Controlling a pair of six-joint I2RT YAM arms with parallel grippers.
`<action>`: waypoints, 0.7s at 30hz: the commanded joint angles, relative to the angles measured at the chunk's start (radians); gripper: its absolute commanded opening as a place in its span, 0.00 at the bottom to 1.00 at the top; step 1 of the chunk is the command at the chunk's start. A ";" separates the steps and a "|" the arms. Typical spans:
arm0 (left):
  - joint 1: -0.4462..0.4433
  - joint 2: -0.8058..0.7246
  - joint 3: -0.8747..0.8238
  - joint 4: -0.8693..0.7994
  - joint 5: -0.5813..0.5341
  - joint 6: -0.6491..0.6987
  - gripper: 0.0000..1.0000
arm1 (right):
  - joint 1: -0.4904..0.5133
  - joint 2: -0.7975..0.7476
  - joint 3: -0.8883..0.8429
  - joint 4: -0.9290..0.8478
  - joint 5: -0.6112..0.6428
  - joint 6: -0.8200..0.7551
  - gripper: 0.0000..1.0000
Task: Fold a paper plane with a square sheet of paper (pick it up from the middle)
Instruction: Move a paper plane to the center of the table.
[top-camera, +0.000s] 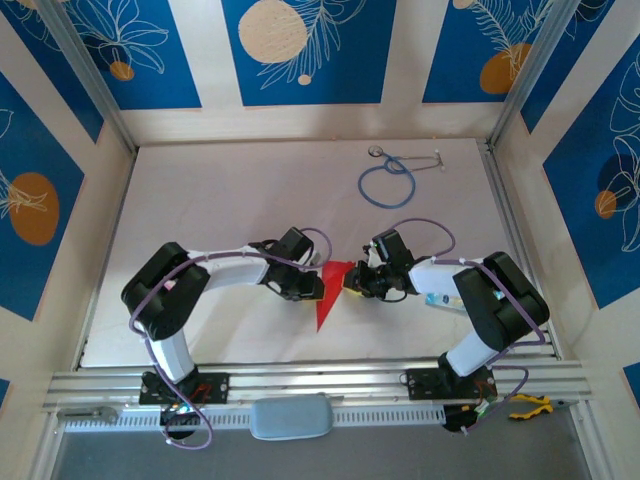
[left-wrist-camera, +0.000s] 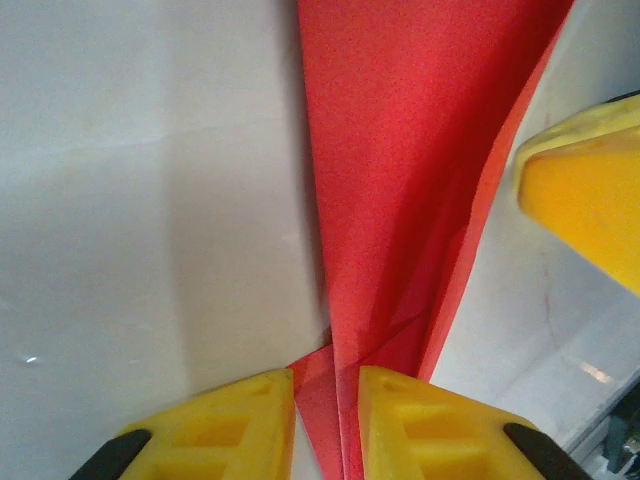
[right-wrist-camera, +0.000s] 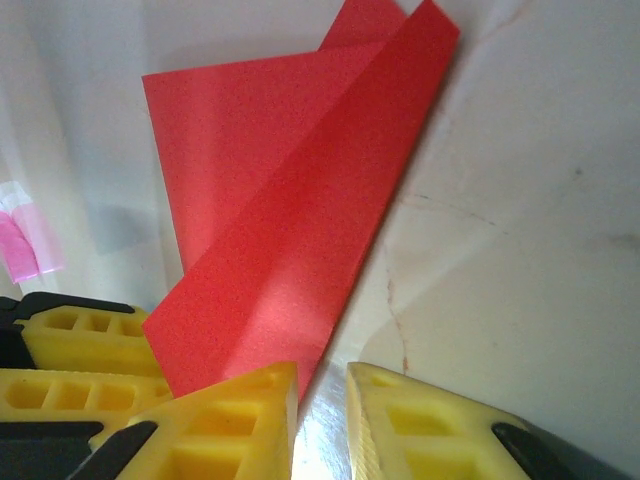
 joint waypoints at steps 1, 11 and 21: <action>-0.027 0.038 -0.010 0.116 0.078 -0.014 0.24 | 0.059 0.066 0.006 0.046 -0.034 0.009 0.20; -0.027 0.053 0.000 0.109 0.080 -0.010 0.24 | 0.059 0.069 0.006 0.047 -0.034 0.008 0.20; -0.028 0.061 -0.014 0.153 0.097 -0.038 0.24 | 0.059 0.077 0.009 0.050 -0.039 0.010 0.20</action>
